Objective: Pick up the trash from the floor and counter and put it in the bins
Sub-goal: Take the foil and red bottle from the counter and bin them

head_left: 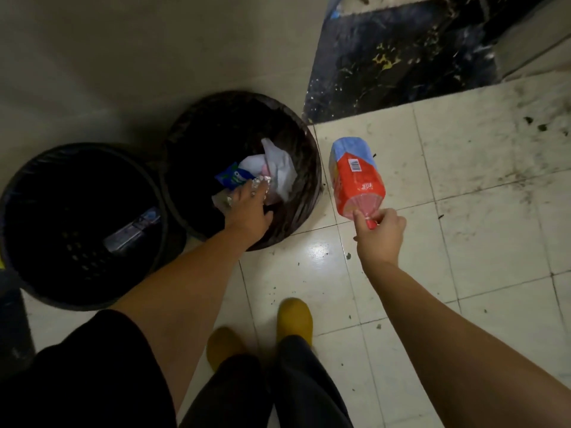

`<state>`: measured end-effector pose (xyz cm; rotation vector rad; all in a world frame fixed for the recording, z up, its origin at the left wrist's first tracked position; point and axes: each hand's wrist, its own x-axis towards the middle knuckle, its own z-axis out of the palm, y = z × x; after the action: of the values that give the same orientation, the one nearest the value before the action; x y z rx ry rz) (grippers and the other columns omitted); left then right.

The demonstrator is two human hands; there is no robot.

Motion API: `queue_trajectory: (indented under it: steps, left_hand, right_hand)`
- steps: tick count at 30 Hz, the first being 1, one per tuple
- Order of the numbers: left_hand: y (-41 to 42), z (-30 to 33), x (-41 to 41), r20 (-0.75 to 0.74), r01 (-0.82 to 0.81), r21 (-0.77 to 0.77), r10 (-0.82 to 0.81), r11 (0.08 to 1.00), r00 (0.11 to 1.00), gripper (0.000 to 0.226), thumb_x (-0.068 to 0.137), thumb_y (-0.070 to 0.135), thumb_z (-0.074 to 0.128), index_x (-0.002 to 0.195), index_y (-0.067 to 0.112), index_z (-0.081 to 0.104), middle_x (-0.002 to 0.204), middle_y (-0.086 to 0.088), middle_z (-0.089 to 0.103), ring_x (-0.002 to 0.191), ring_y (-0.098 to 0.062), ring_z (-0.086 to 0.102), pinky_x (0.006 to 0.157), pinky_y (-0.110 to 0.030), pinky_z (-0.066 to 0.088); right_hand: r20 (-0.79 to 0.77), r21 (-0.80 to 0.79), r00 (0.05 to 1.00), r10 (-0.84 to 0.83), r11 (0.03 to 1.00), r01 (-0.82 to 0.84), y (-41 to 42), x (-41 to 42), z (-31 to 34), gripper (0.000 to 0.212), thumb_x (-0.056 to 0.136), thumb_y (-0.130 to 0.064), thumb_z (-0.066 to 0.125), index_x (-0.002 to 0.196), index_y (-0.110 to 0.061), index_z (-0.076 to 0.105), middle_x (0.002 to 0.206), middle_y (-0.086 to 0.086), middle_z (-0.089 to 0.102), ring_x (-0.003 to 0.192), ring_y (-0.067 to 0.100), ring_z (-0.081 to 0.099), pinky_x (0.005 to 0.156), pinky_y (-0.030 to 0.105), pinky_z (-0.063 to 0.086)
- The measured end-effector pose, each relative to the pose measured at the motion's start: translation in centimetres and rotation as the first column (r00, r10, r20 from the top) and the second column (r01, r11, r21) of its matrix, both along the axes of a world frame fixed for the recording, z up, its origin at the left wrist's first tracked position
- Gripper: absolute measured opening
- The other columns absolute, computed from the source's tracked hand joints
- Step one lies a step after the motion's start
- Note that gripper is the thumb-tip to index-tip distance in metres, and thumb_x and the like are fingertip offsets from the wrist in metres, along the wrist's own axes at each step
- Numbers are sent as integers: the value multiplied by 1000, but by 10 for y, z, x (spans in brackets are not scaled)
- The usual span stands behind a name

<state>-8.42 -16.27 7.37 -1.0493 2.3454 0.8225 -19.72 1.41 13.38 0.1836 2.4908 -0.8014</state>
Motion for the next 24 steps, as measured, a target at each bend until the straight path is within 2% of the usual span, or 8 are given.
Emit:
queue_trajectory:
  steps: [3, 6, 10, 13, 15, 17, 21, 24]
  left_hand:
    - [-4, 17, 14, -26, -15, 25, 16, 1000, 1000, 64, 93, 26, 51, 150, 23, 21, 158, -13, 17, 146, -34, 15, 115, -53, 30]
    - [-14, 48, 40, -37, -30, -40, 29, 999, 999, 64, 93, 27, 50, 150, 19, 23, 157, -13, 21, 146, -32, 18, 115, -51, 31]
    - [-32, 84, 96, 56, -131, -128, 139, 983, 989, 64, 94, 26, 47, 151, 16, 20, 157, -13, 21, 146, -30, 18, 116, -48, 27]
    - [-43, 91, 145, 215, -193, -72, 204, 979, 955, 64, 97, 30, 42, 152, 15, 13, 159, -11, 17, 147, -29, 17, 120, -47, 23]
    - [-47, 87, 175, 343, -222, 15, 203, 975, 917, 63, 98, 32, 39, 152, 17, 11, 159, -10, 20, 146, -28, 20, 120, -48, 21]
    - [-49, 78, 199, 435, -234, 104, 168, 967, 885, 60, 98, 33, 37, 152, 18, 13, 157, -10, 25, 144, -28, 25, 120, -49, 20]
    - [-50, 53, 232, 394, -138, 69, 100, 988, 913, 49, 100, 30, 33, 146, 16, 28, 147, -9, 42, 137, -27, 38, 121, -49, 16]
    - [-51, 40, 246, 304, -65, -11, 66, 998, 950, 41, 100, 28, 34, 138, 16, 39, 137, -8, 53, 128, -27, 47, 118, -48, 20]
  right_hand:
    - [-41, 2, 999, 27, 1000, -27, -9, 3, 17, 23, 90, -27, 64, 92, -15, 44, 114, 9, 42, 92, 26, 60, 87, 45, 58]
    - [-85, -9, 993, 85, 996, -87, -25, 9, 51, 23, 90, -27, 64, 91, -14, 44, 107, 2, 37, 88, 22, 57, 86, 45, 58]
    - [-109, -23, 981, 162, 986, -165, -45, 33, 100, 22, 89, -26, 64, 91, -13, 46, 105, 2, 40, 87, 25, 59, 84, 44, 58]
    - [-80, -28, 947, 310, 949, -313, -59, 62, 122, 22, 89, -24, 65, 89, -12, 46, 102, 3, 42, 85, 28, 59, 81, 42, 58]
    - [-61, -65, 874, 483, 871, -486, -78, 83, 124, 23, 88, -20, 66, 88, -12, 45, 105, 4, 42, 86, 20, 53, 77, 26, 55]
    - [-66, -86, 766, 639, 761, -643, -107, 102, 116, 23, 87, -19, 67, 87, -10, 46, 107, 4, 40, 90, 14, 45, 73, 11, 42]
    - [-96, -98, 513, 853, 505, -857, -180, 147, 75, 29, 89, -23, 65, 97, 1, 52, 108, 3, 36, 90, 11, 40, 79, 10, 30]
    - [-100, -72, 339, 935, 333, -940, -229, 183, 37, 30, 90, -21, 64, 103, 3, 50, 121, 16, 40, 87, 19, 46, 82, 21, 40]
